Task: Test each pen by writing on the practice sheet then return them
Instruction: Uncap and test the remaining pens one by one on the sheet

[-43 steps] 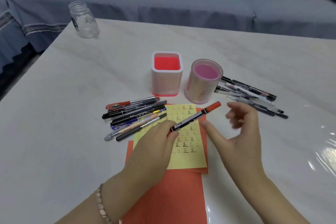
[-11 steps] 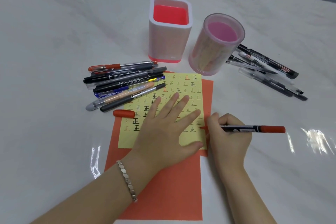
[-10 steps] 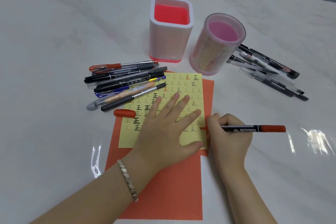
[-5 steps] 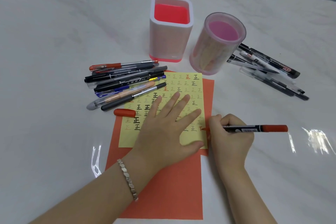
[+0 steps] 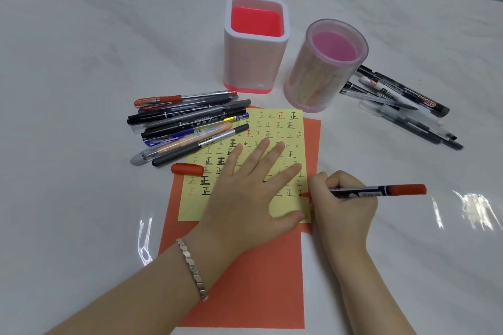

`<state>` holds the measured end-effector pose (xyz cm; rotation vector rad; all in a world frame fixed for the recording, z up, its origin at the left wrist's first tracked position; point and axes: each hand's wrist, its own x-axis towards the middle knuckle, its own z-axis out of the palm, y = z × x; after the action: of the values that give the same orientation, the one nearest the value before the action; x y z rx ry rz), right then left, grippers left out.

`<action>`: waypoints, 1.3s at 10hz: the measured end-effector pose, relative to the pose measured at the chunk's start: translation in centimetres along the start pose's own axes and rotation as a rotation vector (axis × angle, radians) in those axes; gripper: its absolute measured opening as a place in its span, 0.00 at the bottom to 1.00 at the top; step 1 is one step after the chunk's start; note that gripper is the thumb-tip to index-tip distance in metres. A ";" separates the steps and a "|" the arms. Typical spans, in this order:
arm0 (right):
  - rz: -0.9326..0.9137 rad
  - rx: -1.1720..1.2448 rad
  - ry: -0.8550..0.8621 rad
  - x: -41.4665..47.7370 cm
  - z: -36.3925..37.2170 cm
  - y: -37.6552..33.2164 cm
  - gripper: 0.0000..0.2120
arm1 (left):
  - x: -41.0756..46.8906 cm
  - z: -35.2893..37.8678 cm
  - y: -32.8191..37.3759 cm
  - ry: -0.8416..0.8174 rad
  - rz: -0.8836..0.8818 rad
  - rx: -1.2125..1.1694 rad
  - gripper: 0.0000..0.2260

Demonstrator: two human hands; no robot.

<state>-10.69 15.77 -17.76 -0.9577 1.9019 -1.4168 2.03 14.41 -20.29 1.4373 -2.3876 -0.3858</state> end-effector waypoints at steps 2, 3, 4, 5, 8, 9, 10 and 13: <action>0.005 0.017 -0.017 -0.1 -0.1 -0.2 0.16 | 0.0 0.1 0.0 0.011 0.001 -0.001 0.29; -0.003 -0.006 -0.029 -0.2 -0.1 -0.1 0.17 | 0.0 0.2 -0.1 0.019 0.003 -0.015 0.29; -0.029 -0.007 0.022 -0.2 -0.1 0.0 0.17 | 0.0 0.1 0.0 0.012 0.002 -0.005 0.29; -0.023 -0.003 0.061 -0.2 -0.1 -0.1 0.17 | 0.0 0.0 0.0 0.006 -0.003 -0.007 0.30; 0.042 0.121 0.139 0.8 -2.0 -0.9 0.15 | 0.0 0.1 -0.2 -0.019 0.015 0.043 0.29; 0.059 0.117 0.151 1.6 -3.5 -0.8 0.16 | 0.4 0.5 0.1 -0.014 0.020 0.090 0.29; 0.056 0.111 0.162 2.0 -4.3 -1.1 0.15 | 1.2 0.8 1.0 -0.046 0.006 0.082 0.29; 0.038 0.131 0.121 2.1 -4.5 -2.8 0.16 | 2.5 -0.8 2.3 0.051 0.059 0.073 0.19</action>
<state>-14.92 16.01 -13.93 -0.7858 1.8764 -1.5870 -0.60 13.17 -18.27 1.3866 -2.4198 -0.2460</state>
